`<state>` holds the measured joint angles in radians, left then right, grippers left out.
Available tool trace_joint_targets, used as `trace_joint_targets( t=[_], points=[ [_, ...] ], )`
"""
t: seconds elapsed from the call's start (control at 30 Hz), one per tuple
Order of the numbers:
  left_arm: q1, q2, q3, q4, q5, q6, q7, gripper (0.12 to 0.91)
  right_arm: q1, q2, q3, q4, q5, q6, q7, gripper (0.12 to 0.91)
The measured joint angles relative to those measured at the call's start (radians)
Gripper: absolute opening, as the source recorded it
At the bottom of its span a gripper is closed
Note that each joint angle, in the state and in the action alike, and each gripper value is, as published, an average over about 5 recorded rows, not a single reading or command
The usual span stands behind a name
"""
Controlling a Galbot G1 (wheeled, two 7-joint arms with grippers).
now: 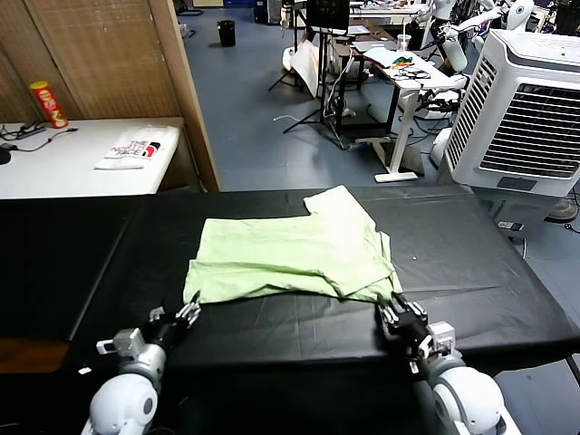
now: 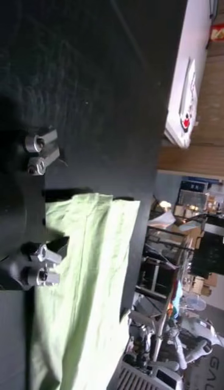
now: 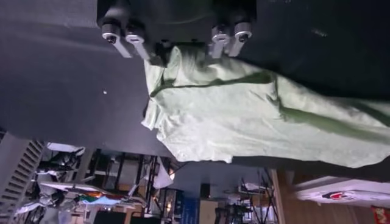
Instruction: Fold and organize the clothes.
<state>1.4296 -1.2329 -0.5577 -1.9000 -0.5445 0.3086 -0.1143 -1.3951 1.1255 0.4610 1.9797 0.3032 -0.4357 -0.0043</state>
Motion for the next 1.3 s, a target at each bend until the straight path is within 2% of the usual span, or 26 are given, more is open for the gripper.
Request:
trace_joint_targets(
  t=[0.13,0.23,0.43,0.63,0.93,1.13,1.2,1.3],
  points=[
    [0.01,0.009,0.004,-0.006,0.004,0.005,0.0,0.199,-0.003,-0.013,0.003,0.012,0.019,-0.024,0.015,0.122],
    [0.019,0.021,0.005,-0.016,0.009,0.011,-0.003,0.125,-0.009,-0.024,0.01,0.025,0.041,-0.056,0.032,0.122],
    [0.055,0.062,0.002,-0.06,0.026,0.04,-0.037,0.127,-0.05,-0.065,0.035,0.076,0.099,-0.126,0.048,0.122],
    [0.133,0.119,-0.022,-0.155,0.043,0.078,-0.062,0.127,-0.128,-0.105,0.066,0.148,0.129,-0.172,0.062,0.122],
    [0.314,0.173,-0.076,-0.306,0.047,0.121,-0.073,0.127,-0.247,-0.107,0.095,0.255,0.122,-0.19,0.077,0.122],
    [0.398,0.184,-0.1,-0.365,0.042,0.137,-0.078,0.13,-0.293,-0.1,0.109,0.303,0.121,-0.235,0.085,0.132],
    [0.415,0.184,-0.106,-0.381,0.037,0.145,-0.082,0.152,-0.306,-0.097,0.117,0.32,0.12,-0.247,0.093,0.19],
    [0.431,0.183,-0.113,-0.405,0.035,0.16,-0.095,0.271,-0.326,-0.097,0.135,0.35,0.124,-0.259,0.099,0.342]
  ],
)
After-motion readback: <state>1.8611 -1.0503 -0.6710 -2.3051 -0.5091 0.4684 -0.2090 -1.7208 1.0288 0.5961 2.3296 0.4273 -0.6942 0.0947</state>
